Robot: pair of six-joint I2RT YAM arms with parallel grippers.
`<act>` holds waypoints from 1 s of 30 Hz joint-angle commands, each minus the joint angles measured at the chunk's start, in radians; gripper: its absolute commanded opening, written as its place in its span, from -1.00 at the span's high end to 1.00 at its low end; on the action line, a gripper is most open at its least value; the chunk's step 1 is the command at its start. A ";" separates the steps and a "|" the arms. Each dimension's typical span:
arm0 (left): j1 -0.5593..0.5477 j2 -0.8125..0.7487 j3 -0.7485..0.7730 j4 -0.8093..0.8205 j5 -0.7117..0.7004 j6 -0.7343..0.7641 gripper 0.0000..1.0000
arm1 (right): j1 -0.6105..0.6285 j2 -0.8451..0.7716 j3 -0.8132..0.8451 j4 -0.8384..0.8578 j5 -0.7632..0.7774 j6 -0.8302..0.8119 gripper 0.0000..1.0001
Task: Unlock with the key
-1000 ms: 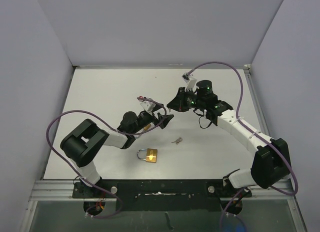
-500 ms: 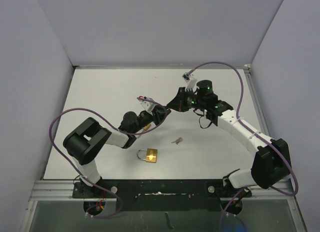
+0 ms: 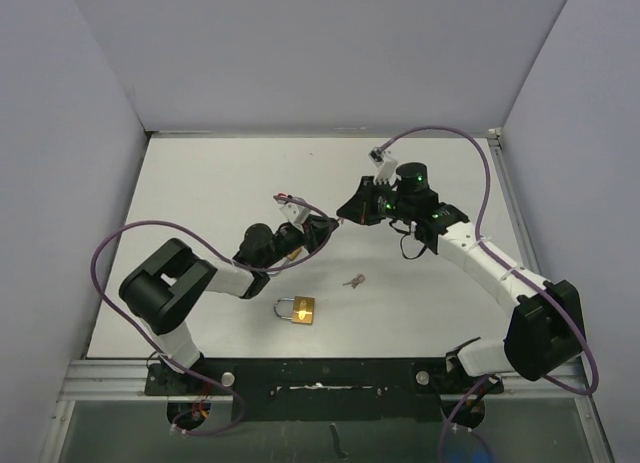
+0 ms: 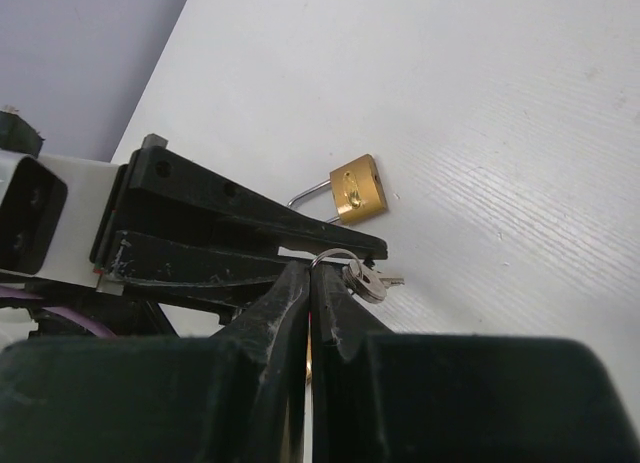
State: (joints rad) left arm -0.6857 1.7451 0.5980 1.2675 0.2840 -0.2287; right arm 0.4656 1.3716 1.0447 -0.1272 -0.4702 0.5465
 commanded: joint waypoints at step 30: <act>0.037 -0.150 0.122 -0.408 0.176 -0.088 1.00 | -0.081 -0.057 -0.095 0.054 -0.027 0.025 0.26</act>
State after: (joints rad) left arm -0.6716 1.6566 0.6563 0.9638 0.4007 -0.2718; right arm 0.4049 1.3655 0.9607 -0.1131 -0.4820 0.5766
